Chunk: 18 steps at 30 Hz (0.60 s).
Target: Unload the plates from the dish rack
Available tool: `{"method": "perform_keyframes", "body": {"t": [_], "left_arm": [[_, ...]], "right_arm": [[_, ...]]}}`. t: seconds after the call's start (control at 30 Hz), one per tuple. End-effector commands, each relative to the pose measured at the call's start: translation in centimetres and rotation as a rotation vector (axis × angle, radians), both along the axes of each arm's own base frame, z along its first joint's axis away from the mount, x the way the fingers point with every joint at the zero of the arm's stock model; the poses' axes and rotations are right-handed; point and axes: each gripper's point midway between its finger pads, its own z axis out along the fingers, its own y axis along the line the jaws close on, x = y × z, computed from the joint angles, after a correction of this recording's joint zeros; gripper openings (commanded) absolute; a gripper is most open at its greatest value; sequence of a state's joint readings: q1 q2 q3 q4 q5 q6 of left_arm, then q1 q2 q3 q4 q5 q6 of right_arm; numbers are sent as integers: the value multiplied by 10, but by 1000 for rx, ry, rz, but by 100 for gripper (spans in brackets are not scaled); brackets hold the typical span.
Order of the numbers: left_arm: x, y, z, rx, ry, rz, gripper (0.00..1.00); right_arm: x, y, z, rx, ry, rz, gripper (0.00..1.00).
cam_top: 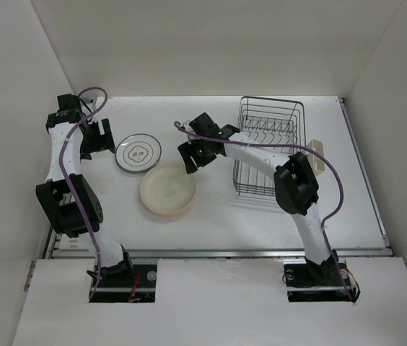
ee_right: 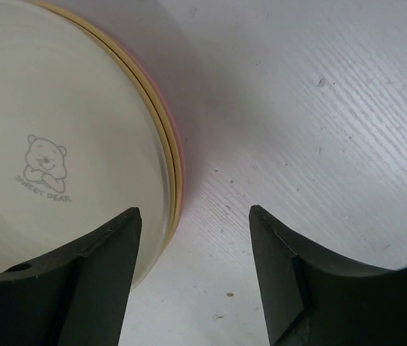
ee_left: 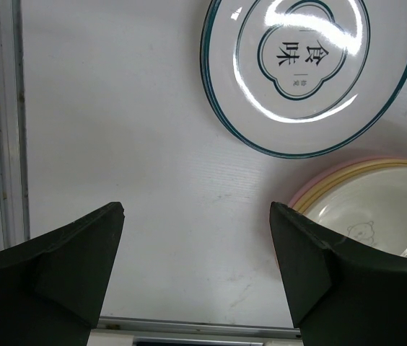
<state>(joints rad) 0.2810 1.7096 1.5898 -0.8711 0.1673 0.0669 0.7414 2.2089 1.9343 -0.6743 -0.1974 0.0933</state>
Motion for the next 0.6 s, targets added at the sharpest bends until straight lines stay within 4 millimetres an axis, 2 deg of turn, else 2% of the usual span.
{"method": "perform_keyframes", "body": {"t": [0.0, 0.2, 0.27, 0.3, 0.33, 0.37, 0.4, 0.43, 0.47, 0.5, 0.53, 0.57], "left_arm": [[-1, -2, 13, 6, -34, -11, 80], [-1, -2, 13, 10, -34, -19, 80], [-1, -2, 13, 10, -34, -19, 80], [-1, -2, 13, 10, -34, -19, 80], [-2, -2, 16, 13, -43, -19, 80], [-2, -2, 16, 13, -43, -19, 80], [-3, -2, 20, 16, -55, -19, 80], [-3, 0, 20, 27, -52, -14, 80], [-4, 0, 23, 29, -60, -14, 80], [-5, 2, 24, 42, -65, -8, 80], [-5, 2, 24, 42, -65, -8, 80], [-8, 1, 23, 41, -63, -8, 80]], "right_arm": [[3, -2, 0, -61, -56, -11, 67], [-1, 3, -1, -75, -71, -5, 66], [3, -1, 13, -73, -107, -25, 65], [11, -5, 23, -79, -148, -65, 65], [13, -8, 48, -56, -189, -94, 65], [20, -13, 62, -32, -213, -145, 65], [34, -25, 80, -12, -264, -218, 65], [37, -37, 109, 32, -303, -269, 66], [42, -47, 124, 71, -314, -336, 66], [48, -59, 138, 98, -333, -389, 66], [60, -86, 144, 96, -360, -481, 68], [60, -104, 172, 139, -400, -543, 69]]}}
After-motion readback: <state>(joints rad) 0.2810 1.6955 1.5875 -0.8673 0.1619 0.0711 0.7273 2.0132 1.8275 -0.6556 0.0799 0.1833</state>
